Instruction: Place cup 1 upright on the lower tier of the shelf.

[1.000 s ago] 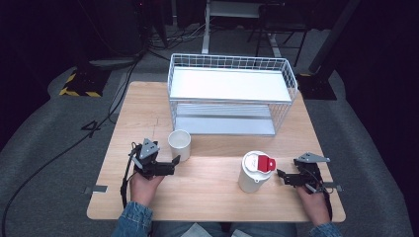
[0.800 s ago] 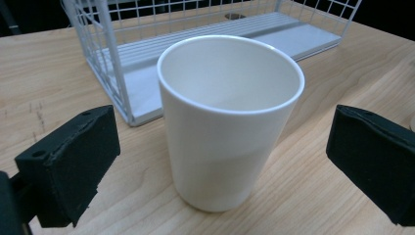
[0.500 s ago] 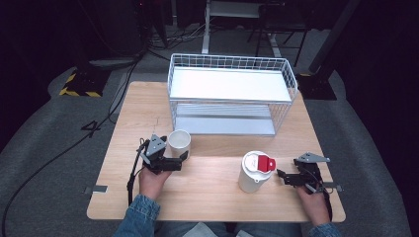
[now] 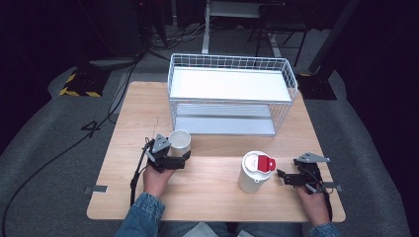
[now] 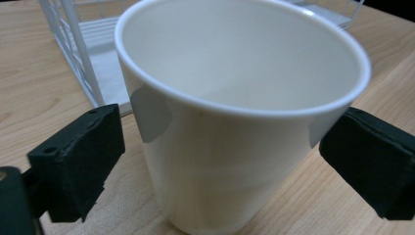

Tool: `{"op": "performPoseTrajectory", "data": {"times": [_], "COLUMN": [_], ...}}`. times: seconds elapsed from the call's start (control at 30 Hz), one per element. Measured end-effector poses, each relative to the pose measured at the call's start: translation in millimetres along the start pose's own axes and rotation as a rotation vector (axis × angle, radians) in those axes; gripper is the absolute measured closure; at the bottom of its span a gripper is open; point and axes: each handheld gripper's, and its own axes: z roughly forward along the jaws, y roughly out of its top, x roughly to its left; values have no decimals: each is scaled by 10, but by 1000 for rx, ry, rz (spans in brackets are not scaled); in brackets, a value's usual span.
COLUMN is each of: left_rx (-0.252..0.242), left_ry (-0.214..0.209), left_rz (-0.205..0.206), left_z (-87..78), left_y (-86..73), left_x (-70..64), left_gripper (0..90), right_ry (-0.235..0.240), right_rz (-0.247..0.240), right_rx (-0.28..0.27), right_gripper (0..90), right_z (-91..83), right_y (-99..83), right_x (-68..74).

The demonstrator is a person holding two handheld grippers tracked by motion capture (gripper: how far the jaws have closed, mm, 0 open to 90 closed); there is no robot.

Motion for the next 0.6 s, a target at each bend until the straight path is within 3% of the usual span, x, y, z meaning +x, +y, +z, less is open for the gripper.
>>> {"op": "performPoseTrajectory", "data": {"times": [0.27, 0.5, 0.6], "left_rx": [28, 46, 50], "left_ry": [0, 29, 30], "left_rz": [2, 52, 47], "left_z": [71, 86, 85], "left_y": [-25, -33, -33], "left_x": [3, -19, -28], "left_gripper": [126, 212, 223], "right_ry": [0, 0, 0], "right_rz": [0, 0, 0], "right_rx": [0, 0, 0], "right_gripper": [129, 129, 129], "right_z": [0, 0, 0], "right_y": [0, 0, 0], "right_x": [0, 0, 0]}}
